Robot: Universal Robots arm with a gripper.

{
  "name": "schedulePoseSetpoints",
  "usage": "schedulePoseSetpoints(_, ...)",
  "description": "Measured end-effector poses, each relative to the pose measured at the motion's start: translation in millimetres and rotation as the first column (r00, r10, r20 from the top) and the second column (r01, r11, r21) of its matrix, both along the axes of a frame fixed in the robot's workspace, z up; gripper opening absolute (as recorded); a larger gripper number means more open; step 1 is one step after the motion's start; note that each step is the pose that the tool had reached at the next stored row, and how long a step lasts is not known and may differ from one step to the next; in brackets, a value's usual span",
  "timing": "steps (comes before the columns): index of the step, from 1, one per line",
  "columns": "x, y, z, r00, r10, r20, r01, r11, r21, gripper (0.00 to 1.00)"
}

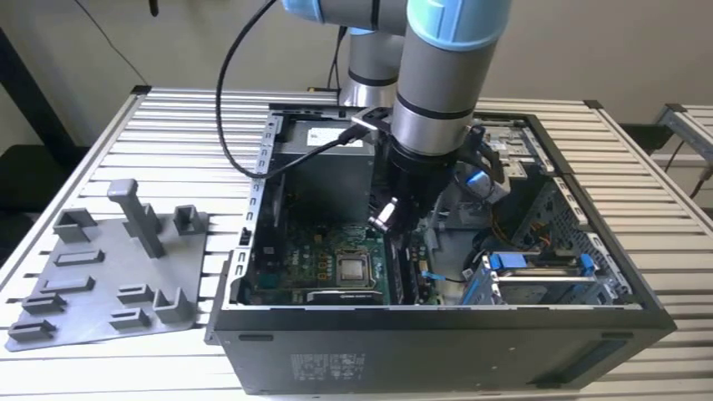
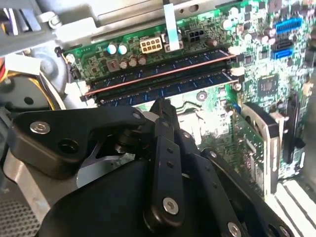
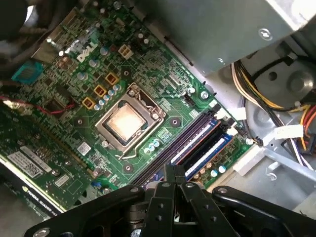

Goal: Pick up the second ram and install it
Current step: 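Press down the second ram until it locks into place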

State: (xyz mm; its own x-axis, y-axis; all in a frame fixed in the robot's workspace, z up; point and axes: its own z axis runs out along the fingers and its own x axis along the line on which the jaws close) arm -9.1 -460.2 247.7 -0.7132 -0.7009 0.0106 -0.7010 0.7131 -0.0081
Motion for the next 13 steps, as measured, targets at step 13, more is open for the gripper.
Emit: schedulePoseSetpoints(13,0.0,0.0,-0.4,0.9723,0.234,0.0001,-0.234,0.9723,0.0001,0.11)
